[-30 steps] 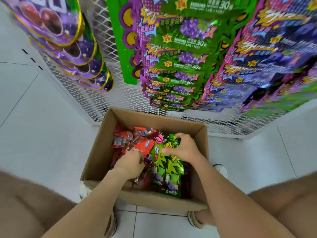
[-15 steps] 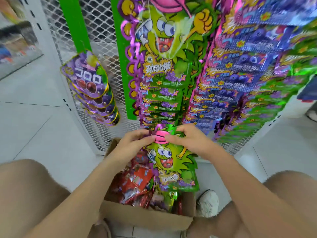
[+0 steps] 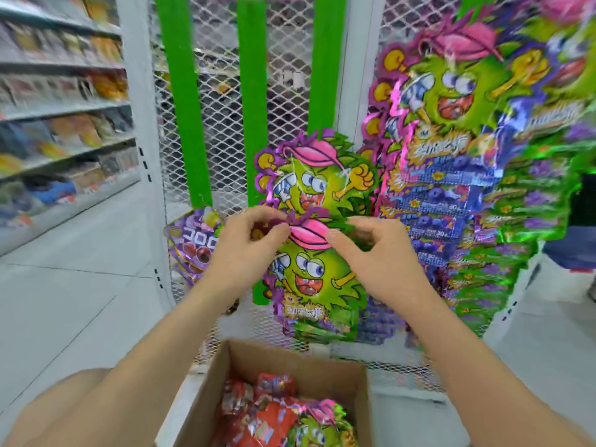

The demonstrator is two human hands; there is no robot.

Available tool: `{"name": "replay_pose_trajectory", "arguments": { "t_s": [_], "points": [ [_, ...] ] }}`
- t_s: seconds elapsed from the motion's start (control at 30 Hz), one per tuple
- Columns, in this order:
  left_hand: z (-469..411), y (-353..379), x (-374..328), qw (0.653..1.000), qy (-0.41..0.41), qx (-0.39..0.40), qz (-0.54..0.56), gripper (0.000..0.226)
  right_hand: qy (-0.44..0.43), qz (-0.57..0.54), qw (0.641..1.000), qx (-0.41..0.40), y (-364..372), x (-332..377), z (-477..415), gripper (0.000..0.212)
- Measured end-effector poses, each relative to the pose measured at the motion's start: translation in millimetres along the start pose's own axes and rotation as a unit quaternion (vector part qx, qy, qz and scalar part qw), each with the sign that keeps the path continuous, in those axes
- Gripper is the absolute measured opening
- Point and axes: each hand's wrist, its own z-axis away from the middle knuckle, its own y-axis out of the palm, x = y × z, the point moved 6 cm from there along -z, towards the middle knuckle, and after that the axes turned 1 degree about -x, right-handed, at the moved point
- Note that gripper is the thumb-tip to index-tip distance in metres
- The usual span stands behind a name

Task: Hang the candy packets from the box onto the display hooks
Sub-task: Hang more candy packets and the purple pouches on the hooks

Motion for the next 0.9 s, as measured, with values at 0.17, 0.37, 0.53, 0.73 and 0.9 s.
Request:
{"name": "replay_pose_trajectory", "arguments": {
  "t_s": [0.17,0.37,0.53,0.73,0.9],
  "points": [
    [-58,-18,-76,0.987,0.102,-0.080,-0.092,0.040,-0.072,0.045,0.995,-0.057,-31,52,-58,0.027],
    [-118,-1,-123,0.991,0.107,-0.035,-0.074,0.054,-0.114,0.097,0.977,-0.149,-47,89,-123,0.016],
    [-140,11,-134,0.993,0.073,-0.024,-0.090,0.043,-0.084,0.155,0.971,-0.163,-40,94,-162,0.038],
    [-150,11,-129,0.999,0.044,-0.020,-0.022,0.039,-0.032,0.144,0.979,-0.144,-42,87,-174,0.026],
    [-160,12,-132,0.998,0.047,0.029,-0.044,0.022,-0.043,0.148,0.974,-0.166,-44,91,-170,0.019]
  ]
}}
